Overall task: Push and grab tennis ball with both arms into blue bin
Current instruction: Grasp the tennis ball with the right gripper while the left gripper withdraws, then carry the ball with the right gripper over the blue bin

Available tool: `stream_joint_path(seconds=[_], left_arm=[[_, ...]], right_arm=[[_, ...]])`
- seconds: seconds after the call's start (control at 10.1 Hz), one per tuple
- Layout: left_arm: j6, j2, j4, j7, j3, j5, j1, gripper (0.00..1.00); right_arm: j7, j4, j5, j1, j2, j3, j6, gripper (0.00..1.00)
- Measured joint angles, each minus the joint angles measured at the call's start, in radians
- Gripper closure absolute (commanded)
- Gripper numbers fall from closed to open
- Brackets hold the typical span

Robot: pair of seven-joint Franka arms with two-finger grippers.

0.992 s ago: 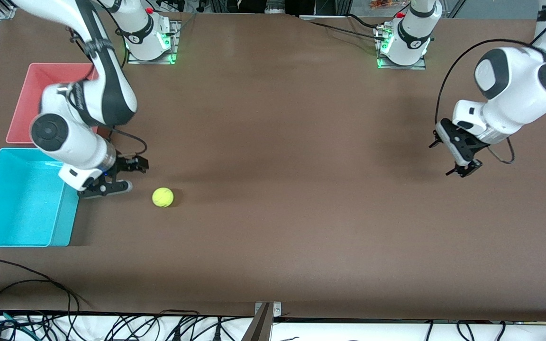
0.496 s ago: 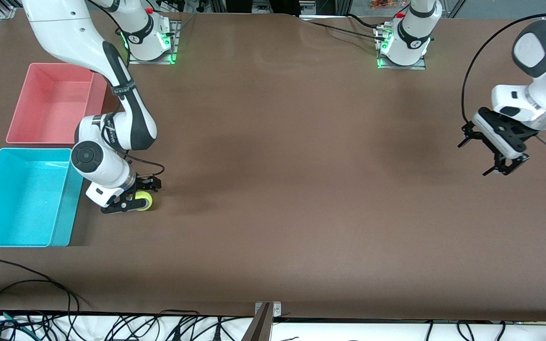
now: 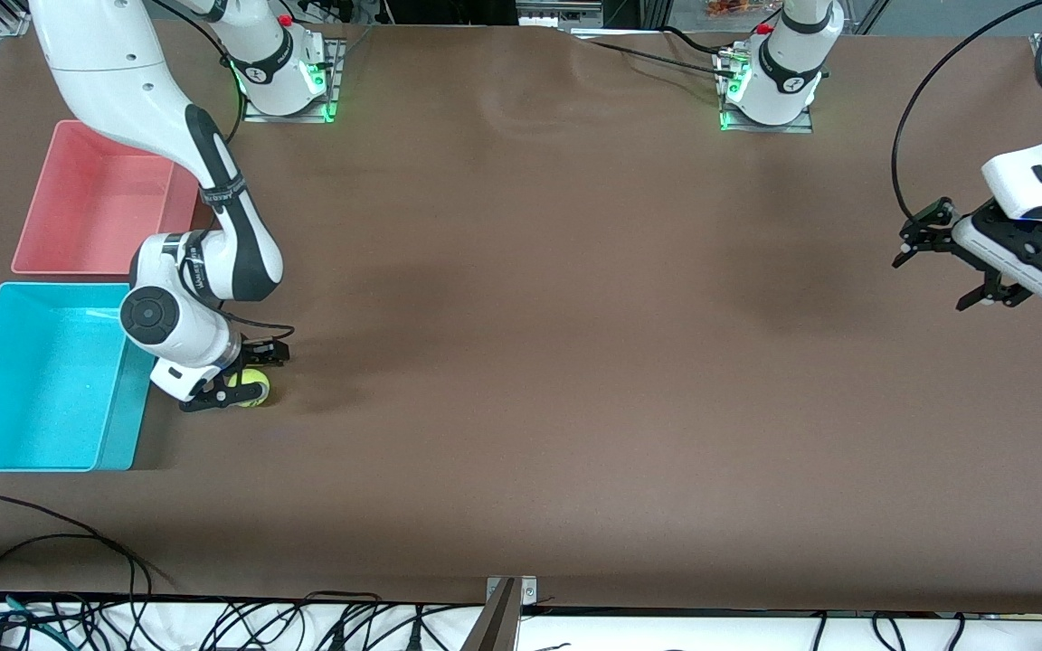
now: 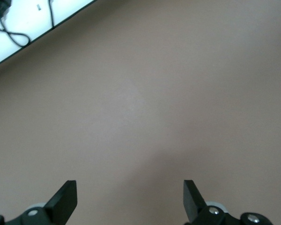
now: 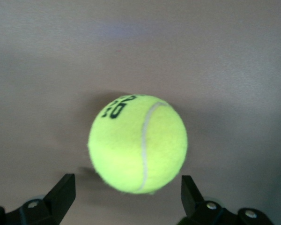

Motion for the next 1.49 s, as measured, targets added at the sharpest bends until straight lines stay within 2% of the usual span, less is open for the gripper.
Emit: stream_joint_path(seconds=[0.4,0.69,0.89,1.09,1.19,1.29,1.39,1.49], left_arm=[[-0.217,-0.002,0.159,-0.243,-0.007,0.136,-0.031,0.00],[-0.357,-0.004,0.266,-0.368,-0.012,0.140,-0.039,0.00],[-0.427,-0.004,0.310,-0.448,-0.011,0.149,-0.039,0.00],[-0.482,-0.004,0.344,-0.535,-0.013,0.167,-0.041,0.00],[-0.501,-0.004,0.358,-0.578,-0.024,0.168,-0.042,0.00],[-0.506,-0.003,0.365,-0.636,-0.053,0.185,-0.042,0.00],[-0.507,-0.002,0.372,-0.700,-0.093,0.200,-0.042,0.00],[-0.508,-0.001,0.380,-0.768,-0.126,0.203,-0.042,0.00]], right_arm=[[-0.005,0.017,0.000,-0.006,0.008,0.001,0.062,0.00],[-0.004,0.017,0.000,-0.008,0.030,0.002,0.169,0.00],[0.012,0.017,0.002,-0.007,0.071,0.006,0.247,0.06],[0.015,0.017,0.004,-0.005,0.076,0.007,0.259,0.08],[0.015,0.018,0.006,-0.005,0.076,0.008,0.257,0.25],[0.015,0.018,0.007,-0.005,0.076,0.008,0.256,0.54],[0.015,0.018,0.007,-0.005,0.076,0.008,0.255,0.76],[0.015,0.018,0.009,-0.005,0.074,0.010,0.250,0.84]])
